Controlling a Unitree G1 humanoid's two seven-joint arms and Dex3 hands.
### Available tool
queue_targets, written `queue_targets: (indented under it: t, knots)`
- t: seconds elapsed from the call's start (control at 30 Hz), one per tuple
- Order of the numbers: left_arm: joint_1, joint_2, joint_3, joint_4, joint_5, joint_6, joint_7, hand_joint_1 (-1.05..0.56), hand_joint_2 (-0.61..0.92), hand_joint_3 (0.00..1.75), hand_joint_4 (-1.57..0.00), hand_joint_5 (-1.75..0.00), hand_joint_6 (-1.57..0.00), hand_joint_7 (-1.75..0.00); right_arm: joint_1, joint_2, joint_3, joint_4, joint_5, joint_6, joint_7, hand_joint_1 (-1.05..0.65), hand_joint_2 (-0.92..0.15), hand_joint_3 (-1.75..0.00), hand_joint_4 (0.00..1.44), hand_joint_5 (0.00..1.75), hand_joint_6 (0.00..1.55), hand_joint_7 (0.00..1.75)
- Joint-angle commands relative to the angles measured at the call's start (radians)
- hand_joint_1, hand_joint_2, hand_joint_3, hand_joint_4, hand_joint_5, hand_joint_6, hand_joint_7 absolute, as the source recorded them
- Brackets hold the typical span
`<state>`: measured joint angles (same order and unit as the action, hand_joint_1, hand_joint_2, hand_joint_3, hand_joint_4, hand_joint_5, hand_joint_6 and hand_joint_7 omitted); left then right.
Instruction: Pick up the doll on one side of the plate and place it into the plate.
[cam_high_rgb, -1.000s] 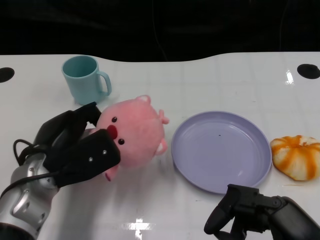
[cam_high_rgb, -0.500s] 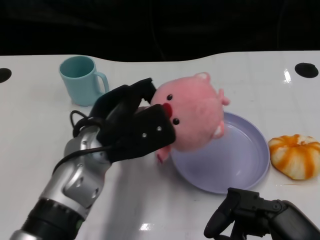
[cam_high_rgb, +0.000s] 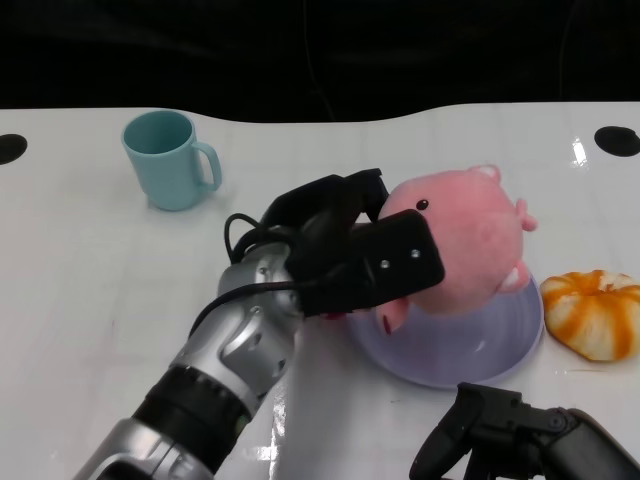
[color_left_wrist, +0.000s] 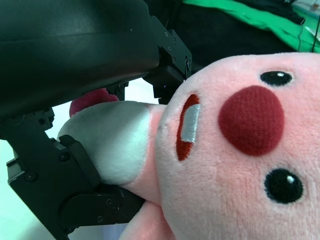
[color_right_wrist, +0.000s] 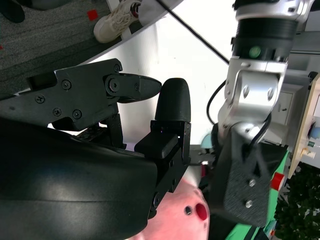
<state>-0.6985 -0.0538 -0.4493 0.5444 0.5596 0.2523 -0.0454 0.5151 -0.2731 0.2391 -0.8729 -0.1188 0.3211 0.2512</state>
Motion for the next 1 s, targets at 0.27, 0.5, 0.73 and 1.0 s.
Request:
queue_targets:
  t: [0.27,0.5,0.73,1.0]
  knots:
    - [-0.133,-0.049,0.039,0.227,-0.057,-0.028,-0.003,-0.23,0.79,0.25,-0.67,-1.61,-0.87,-0.49,0.018,-0.004,0.009,-0.033,-0.004,0.004,-0.004,-0.22,-0.92,-0.36,0.66,1.59,0.58,1.3]
    - [-0.121,0.006,-0.004,0.205,-0.063,-0.101,-0.099,-0.57,0.92,0.17,-0.05,-0.55,-0.34,-0.01,0.009,0.008,0.0,-0.022,0.011,-0.003,-0.009,-0.23,-0.92,-0.37,0.65,1.6,0.58,1.3]
    - [-0.089,0.07,-0.074,0.09,-0.003,-0.116,-0.15,-0.92,0.92,0.3,0.0,-0.01,-0.02,0.0,0.006,0.003,-0.014,-0.009,0.02,-0.019,-0.002,-0.25,-0.92,-0.36,0.66,1.6,0.59,1.32]
    - [0.042,0.19,-0.045,-0.211,-0.018,-0.146,-0.233,-1.02,0.92,0.38,0.0,0.0,-0.02,-0.01,-0.002,-0.002,-0.024,-0.003,0.023,-0.012,0.005,-0.25,-0.92,-0.36,0.66,1.59,0.59,1.31]
